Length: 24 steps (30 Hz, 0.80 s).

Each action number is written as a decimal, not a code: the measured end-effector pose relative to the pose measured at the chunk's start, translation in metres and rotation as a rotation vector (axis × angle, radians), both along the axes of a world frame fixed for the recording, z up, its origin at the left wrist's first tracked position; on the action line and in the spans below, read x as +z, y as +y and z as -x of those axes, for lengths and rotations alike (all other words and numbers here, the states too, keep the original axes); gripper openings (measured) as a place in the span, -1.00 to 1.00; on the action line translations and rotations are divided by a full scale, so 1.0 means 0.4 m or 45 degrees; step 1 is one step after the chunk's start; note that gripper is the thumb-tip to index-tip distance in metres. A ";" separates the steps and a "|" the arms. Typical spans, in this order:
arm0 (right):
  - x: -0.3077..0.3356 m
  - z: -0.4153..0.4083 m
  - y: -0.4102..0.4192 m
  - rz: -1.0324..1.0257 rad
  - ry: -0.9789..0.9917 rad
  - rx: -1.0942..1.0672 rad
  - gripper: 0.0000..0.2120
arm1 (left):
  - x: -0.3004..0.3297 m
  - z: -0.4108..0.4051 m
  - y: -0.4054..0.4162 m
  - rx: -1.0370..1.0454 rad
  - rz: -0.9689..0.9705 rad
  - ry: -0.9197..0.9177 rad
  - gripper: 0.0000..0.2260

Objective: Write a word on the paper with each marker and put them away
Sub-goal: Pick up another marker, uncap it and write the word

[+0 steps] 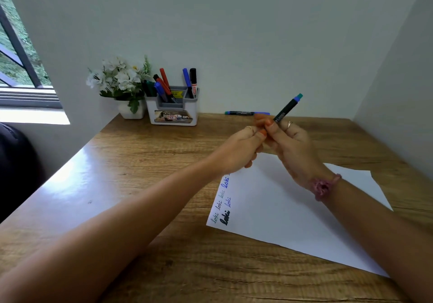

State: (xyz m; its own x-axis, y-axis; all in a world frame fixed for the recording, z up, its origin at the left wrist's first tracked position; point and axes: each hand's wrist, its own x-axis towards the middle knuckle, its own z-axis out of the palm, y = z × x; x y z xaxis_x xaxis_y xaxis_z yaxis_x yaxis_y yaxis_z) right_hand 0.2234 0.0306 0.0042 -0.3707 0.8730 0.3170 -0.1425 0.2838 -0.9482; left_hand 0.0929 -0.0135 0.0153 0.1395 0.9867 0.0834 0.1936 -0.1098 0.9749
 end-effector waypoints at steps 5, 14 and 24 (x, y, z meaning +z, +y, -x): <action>-0.014 0.031 -0.026 0.163 0.176 0.007 -0.72 | -0.018 -0.022 -0.010 -0.015 -0.067 -0.150 -0.77; -0.022 0.037 -0.030 0.197 0.187 -0.019 -0.65 | -0.029 -0.017 -0.015 -0.067 -0.005 -0.202 -0.75; -0.002 0.023 -0.032 0.225 0.299 0.044 -0.75 | -0.021 0.028 0.002 -0.011 0.051 0.147 -0.68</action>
State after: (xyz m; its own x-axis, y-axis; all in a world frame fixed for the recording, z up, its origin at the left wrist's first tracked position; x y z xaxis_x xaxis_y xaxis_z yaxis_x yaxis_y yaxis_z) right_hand 0.2141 0.0177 0.0035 -0.3355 0.9105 0.2416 -0.3706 0.1082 -0.9225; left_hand 0.0818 -0.0128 0.0068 0.1545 0.9876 0.0271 0.3042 -0.0736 0.9498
